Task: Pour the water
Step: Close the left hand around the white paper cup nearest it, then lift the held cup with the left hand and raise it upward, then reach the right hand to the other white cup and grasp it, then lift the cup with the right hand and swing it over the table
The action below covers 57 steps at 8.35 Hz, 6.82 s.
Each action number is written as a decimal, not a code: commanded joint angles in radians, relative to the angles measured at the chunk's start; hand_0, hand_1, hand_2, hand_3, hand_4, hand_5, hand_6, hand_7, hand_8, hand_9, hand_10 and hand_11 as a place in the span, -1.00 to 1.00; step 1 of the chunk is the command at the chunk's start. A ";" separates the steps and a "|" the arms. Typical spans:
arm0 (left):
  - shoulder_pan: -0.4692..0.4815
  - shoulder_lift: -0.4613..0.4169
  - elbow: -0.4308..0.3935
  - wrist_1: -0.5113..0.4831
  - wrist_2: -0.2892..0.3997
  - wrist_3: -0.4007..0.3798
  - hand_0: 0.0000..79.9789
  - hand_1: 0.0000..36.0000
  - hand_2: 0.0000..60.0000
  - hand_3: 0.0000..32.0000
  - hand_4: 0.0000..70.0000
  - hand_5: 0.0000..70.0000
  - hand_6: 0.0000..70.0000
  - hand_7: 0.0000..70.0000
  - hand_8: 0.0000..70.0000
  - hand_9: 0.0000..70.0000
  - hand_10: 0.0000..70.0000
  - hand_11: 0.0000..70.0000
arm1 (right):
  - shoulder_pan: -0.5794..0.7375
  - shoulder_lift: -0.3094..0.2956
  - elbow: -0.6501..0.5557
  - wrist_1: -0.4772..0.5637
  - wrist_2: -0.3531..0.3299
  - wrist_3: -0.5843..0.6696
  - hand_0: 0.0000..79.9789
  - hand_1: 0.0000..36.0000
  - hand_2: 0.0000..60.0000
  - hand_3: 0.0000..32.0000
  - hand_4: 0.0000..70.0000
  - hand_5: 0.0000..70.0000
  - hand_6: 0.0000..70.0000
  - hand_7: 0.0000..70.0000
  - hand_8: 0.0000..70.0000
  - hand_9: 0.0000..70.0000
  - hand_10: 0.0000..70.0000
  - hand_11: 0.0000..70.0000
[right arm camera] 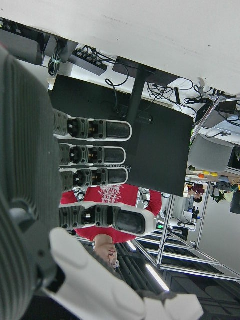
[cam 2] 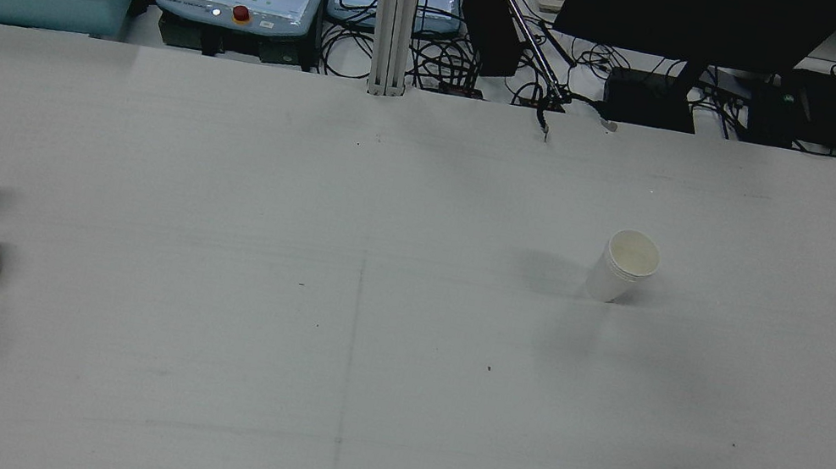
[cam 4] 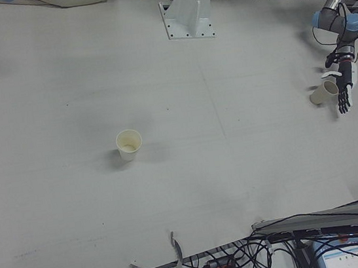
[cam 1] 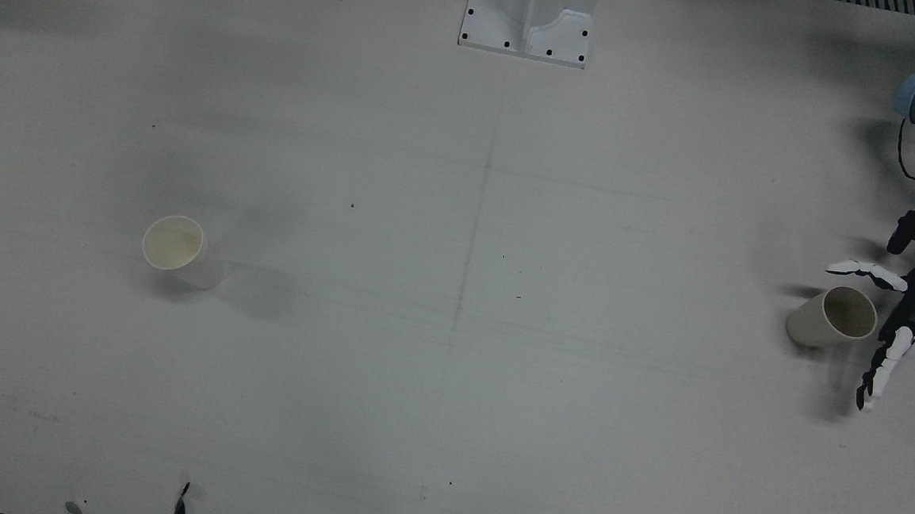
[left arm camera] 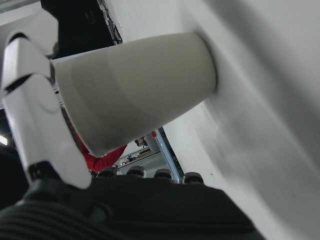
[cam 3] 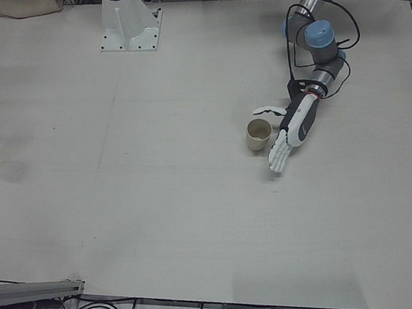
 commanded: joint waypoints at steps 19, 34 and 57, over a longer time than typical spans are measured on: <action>-0.023 -0.318 -0.245 0.645 -0.001 -0.425 0.13 1.00 1.00 -1.00 0.15 1.00 -0.73 -0.43 -0.77 -0.62 -0.87 -0.76 | -0.099 0.203 -0.390 0.308 0.029 -0.378 0.02 -0.41 -0.36 -1.00 -0.44 -0.60 -0.92 -1.00 -1.00 -1.00 -1.00 -1.00; -0.027 -0.322 -0.240 0.633 -0.010 -0.422 0.11 1.00 1.00 -1.00 0.11 1.00 -0.75 -0.46 -0.76 -0.61 -0.85 -0.75 | -0.679 0.430 -0.482 0.235 0.511 -0.545 0.05 -0.32 -0.52 -0.79 -0.96 -0.98 -1.00 -1.00 -1.00 -1.00 -1.00 -1.00; 0.041 -0.588 -0.231 0.774 0.048 -0.115 0.07 1.00 1.00 -1.00 0.01 1.00 -0.81 -0.57 -0.76 -0.62 -0.85 -0.74 | -0.417 0.851 0.073 -0.466 0.385 -0.716 0.38 0.69 1.00 -1.00 0.84 1.00 0.07 0.44 -0.34 -0.05 -0.39 -0.08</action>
